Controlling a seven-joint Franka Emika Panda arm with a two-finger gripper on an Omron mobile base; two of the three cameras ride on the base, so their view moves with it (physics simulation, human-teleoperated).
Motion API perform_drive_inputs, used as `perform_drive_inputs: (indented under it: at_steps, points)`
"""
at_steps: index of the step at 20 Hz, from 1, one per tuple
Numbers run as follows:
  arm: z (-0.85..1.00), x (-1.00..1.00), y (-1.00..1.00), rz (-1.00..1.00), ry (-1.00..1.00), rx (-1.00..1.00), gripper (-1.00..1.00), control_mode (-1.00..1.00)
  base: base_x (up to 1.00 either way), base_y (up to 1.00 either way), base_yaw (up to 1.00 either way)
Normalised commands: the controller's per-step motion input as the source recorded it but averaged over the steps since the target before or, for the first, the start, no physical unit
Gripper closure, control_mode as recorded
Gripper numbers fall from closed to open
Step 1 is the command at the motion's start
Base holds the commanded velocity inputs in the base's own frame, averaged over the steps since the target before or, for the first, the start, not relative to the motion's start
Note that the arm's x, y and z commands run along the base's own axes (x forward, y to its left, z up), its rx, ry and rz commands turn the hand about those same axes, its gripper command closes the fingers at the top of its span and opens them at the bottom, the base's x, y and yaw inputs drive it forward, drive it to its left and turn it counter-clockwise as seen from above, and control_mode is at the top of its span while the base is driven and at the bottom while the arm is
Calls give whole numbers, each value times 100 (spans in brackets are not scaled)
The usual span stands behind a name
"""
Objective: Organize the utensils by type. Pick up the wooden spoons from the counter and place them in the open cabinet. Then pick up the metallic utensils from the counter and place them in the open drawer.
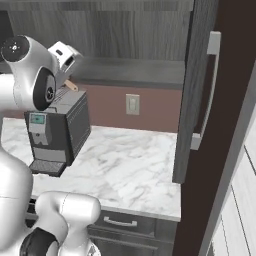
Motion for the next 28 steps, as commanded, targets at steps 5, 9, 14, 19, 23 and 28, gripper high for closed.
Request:
perform_drive_inputs:
  at_steps: [5, 9, 14, 19, 23, 28]
  points:
    - [0, 91, 0, 0, 0, 0, 100, -100, 0, 0, 0]
    - [0, 92, 0, 0, 0, 0, 100, -100, 0, 0, 0]
    - [0, 88, 0, 0, 0, 0, 100, -100, 0, 0, 0]
    - [0, 87, 0, 0, 0, 0, 100, -100, 0, 0, 0]
    - [-1, 73, 0, 0, 0, 0, 100, -100, 0, 0, 0]
    - [-2, 58, 0, 1, 0, 0, 100, -100, 0, 0, 0]
